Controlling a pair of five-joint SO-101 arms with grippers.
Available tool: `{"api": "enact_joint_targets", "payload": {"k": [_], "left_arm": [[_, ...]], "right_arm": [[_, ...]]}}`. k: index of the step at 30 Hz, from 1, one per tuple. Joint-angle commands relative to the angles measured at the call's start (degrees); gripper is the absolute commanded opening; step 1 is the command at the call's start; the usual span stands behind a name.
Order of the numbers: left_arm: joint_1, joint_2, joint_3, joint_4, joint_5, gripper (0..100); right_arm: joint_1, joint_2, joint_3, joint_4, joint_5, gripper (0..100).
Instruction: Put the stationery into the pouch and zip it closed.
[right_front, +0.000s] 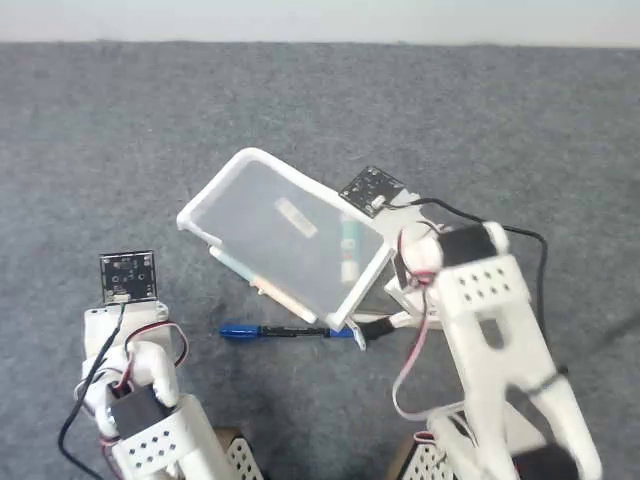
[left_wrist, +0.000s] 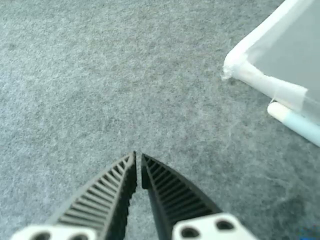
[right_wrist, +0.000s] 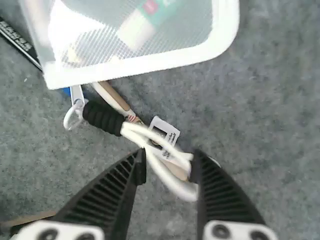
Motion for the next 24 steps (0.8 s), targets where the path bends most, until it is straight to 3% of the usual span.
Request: {"api": "enact_joint_targets", "payload": {"k": [1, 5, 10, 18, 24], "left_arm": [[-0.3, -1.1, -0.8, -1.6, -0.3, 1], [-0.3, -1.1, -0.8, -1.6, -0.3, 1], [-0.2, -1.1, -0.8, -1.6, -0.3, 1], [-0.2, -1.1, -0.8, -1.6, -0.3, 1], [-0.1, -1.1, -0.8, -1.6, -0.3, 1]], "right_arm": [[0.7, -14.1, -3.3, 5.8, 0.5, 18.0], [-0.7, -22.8, -2.8, 9.9, 0.2, 18.0], [-10.5, -27.1, 4.5, 7.6, -1.1, 9.8], [-19.2, -25.8, 13.7, -4.2, -4.3, 2.6], [-23.3, -14.5, 14.1, -10.5, -4.7, 2.0]]}}
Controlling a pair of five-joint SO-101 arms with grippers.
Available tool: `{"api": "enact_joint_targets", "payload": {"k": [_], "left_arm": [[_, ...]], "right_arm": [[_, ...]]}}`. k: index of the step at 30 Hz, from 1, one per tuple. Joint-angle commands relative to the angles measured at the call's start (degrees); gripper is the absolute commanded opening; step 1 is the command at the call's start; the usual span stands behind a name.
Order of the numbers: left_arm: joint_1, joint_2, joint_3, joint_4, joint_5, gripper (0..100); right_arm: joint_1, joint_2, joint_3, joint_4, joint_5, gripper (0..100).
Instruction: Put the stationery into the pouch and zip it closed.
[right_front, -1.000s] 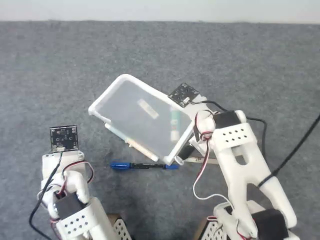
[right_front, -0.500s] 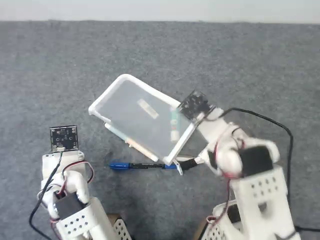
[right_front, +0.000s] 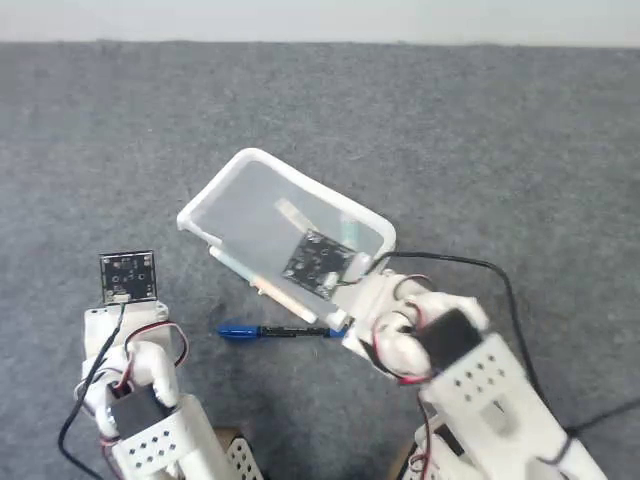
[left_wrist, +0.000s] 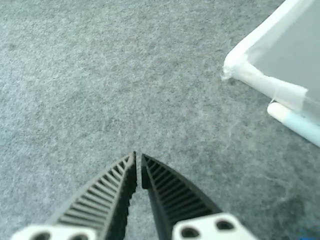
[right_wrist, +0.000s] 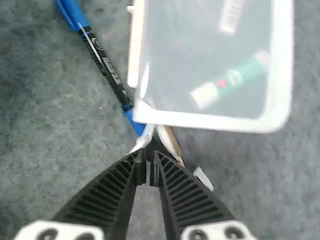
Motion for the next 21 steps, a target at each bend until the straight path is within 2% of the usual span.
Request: {"api": "enact_joint_targets", "payload": {"k": [1, 7, 14, 21], "left_arm": [[-0.1, -1.1, -0.8, -1.6, -0.3, 1], [-0.1, -1.1, -0.8, -1.6, -0.3, 1], [-0.1, -1.1, -0.8, -1.6, -0.3, 1], [-0.1, -1.1, -0.8, -1.6, -0.3, 1]], "right_arm": [[-3.0, 9.7, -0.3, -5.1, -0.7, 2.0], [-4.8, 16.7, -0.3, -8.7, -3.4, 2.0], [-8.9, 17.5, 0.7, -8.4, -4.0, 2.0], [-9.0, 17.5, 3.7, -8.9, -4.0, 2.0]]}}
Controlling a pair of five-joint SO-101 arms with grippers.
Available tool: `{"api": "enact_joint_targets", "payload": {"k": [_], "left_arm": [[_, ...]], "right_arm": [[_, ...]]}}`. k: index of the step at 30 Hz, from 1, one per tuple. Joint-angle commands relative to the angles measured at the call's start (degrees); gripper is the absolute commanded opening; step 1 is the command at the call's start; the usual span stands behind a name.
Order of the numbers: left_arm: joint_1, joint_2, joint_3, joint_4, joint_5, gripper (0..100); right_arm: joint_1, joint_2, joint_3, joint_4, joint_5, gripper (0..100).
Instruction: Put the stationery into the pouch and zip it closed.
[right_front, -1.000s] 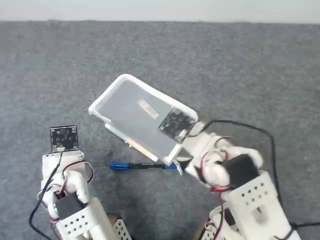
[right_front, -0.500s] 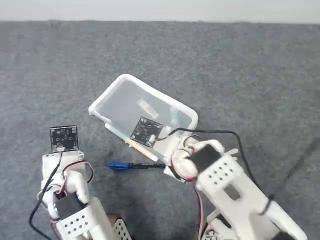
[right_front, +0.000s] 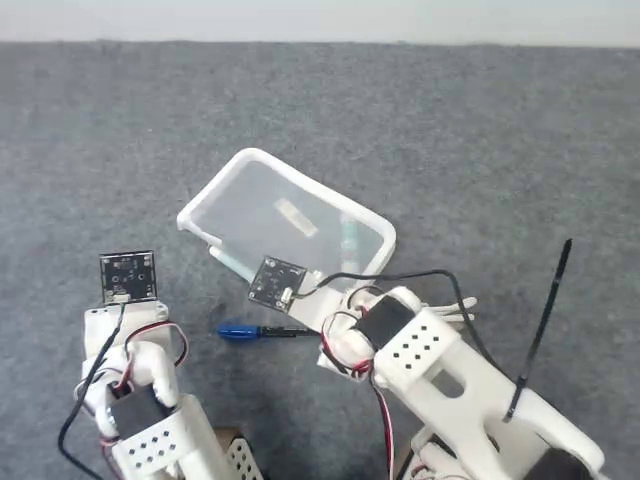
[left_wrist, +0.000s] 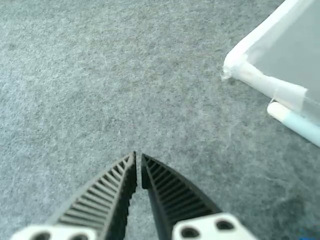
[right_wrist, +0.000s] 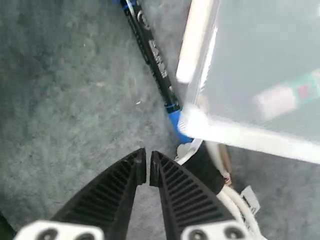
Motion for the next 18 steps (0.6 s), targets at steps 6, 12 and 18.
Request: {"api": "enact_joint_targets", "payload": {"k": [6, 12, 18], "left_arm": [[-0.1, -1.1, -0.8, -1.6, -0.3, 1], [-0.1, -1.1, -0.8, -1.6, -0.3, 1], [-0.1, -1.1, -0.8, -1.6, -0.3, 1]], "right_arm": [[1.4, 0.0, 2.0, -3.6, -3.0, 2.3], [3.1, -1.2, 0.4, 0.3, -7.3, 14.2], [3.2, -0.7, 1.3, 2.2, -3.6, 16.6]]}}
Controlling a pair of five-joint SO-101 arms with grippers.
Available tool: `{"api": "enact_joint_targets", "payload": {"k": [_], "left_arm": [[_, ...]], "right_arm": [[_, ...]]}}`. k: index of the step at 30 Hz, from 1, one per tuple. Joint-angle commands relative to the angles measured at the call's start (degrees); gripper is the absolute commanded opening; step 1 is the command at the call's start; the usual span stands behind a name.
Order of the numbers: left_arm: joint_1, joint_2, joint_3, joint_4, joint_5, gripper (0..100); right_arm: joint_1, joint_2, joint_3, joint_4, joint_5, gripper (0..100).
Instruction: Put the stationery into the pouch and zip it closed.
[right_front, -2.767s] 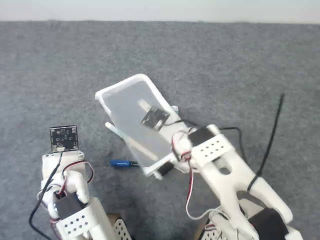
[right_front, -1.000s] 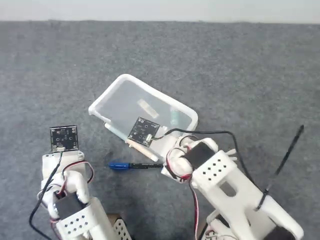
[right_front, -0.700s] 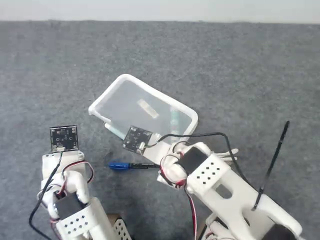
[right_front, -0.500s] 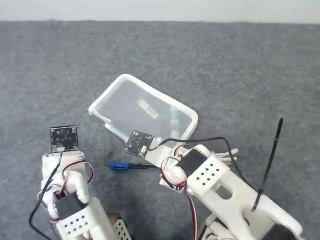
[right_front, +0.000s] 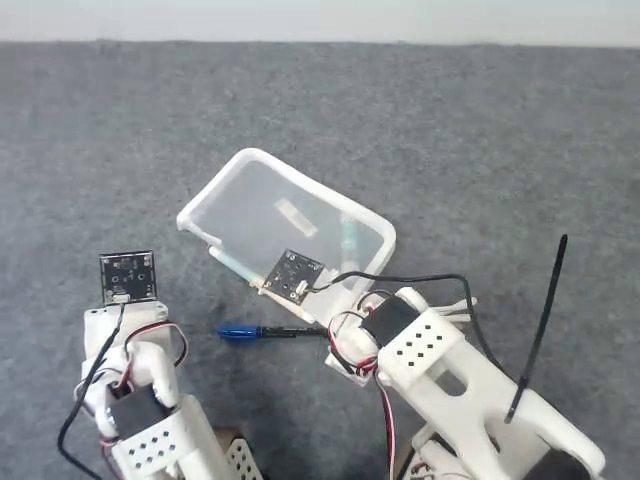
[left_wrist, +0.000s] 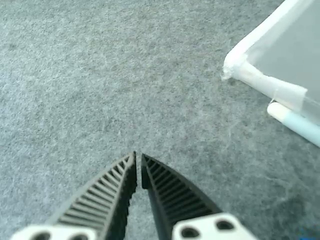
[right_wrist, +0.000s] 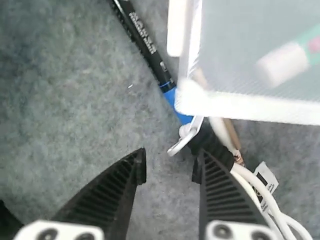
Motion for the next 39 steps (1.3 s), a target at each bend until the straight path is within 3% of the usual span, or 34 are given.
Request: {"api": "enact_joint_targets", "payload": {"k": [1, 8, 19, 21, 32, 39], "left_arm": [[-0.1, -1.1, -0.8, -1.6, -0.3, 1], [-0.1, -1.1, -0.8, -1.6, -0.3, 1], [-0.1, -1.1, -0.8, -1.6, -0.3, 1], [-0.1, -1.1, -0.8, -1.6, -0.3, 1], [-0.1, -1.1, -0.8, -1.6, -0.3, 1], [-0.1, -1.1, -0.8, -1.6, -0.3, 1]], "right_arm": [[0.9, -0.7, -0.8, 0.7, 3.5, 16.7], [1.6, 5.3, -0.2, -4.2, 6.1, 21.6], [8.7, 13.9, -0.7, -9.5, 11.0, 7.1], [8.7, 12.7, -1.7, -9.2, 11.0, 0.4], [9.6, -7.7, -5.9, -0.3, 10.5, 0.7], [10.7, -7.9, -5.6, -0.1, 8.4, 0.7]]}}
